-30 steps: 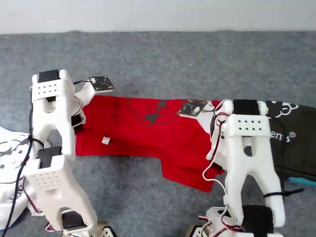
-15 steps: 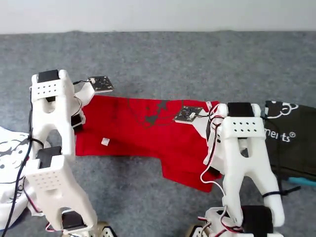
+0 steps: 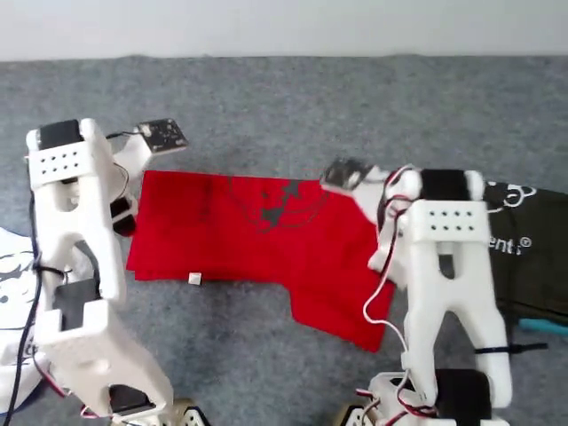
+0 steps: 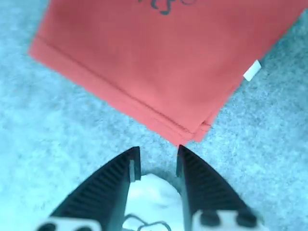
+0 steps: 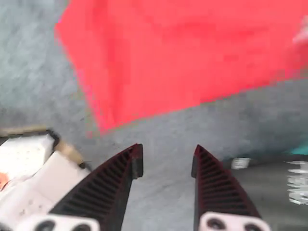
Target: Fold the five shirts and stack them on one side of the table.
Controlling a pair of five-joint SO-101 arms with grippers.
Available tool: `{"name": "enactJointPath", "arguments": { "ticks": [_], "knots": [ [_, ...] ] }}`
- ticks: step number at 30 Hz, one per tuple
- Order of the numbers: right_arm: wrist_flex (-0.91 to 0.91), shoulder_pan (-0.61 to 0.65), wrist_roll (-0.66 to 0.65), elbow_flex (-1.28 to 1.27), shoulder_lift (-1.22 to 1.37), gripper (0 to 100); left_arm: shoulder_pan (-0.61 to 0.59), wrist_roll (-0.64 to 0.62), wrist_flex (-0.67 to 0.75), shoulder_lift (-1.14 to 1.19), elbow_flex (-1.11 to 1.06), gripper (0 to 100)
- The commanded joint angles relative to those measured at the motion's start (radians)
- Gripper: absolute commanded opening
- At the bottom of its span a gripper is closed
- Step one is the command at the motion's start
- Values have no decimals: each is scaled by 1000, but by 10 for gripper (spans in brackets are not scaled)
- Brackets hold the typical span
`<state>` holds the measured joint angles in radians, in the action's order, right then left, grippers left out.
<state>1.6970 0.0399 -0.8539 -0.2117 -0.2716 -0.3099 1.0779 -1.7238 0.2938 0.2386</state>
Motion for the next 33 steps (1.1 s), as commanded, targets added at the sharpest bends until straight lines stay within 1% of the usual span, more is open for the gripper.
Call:
{"name": "enactJointPath", "arguments": {
  "ticks": [1,2,5,10,12,13,17,21,23,28,31,33],
  "knots": [
    [-150,-30,132,115,48,112,20,-104,14,-78,10,43],
    [-191,-30,172,127,81,84,25,-157,32,-74,10,11],
    [-285,-13,267,164,194,9,49,-345,80,-32,4,14],
    [-348,38,391,279,400,13,115,-661,203,55,10,14],
    [-346,64,416,338,479,14,144,-749,239,101,10,14],
    [-346,77,422,367,516,14,158,-769,258,124,10,14],
    [-346,114,420,496,662,14,196,-784,331,226,10,14],
    [-346,110,422,640,816,15,183,-781,411,318,12,14],
    [-346,99,422,701,889,17,166,-781,423,361,27,14],
    [-343,54,422,835,1075,16,143,-763,327,468,214,15],
    [-328,28,422,895,1145,16,137,-707,219,565,360,15],
    [-294,30,422,939,1152,16,132,-704,140,626,466,15]
  ]
}}
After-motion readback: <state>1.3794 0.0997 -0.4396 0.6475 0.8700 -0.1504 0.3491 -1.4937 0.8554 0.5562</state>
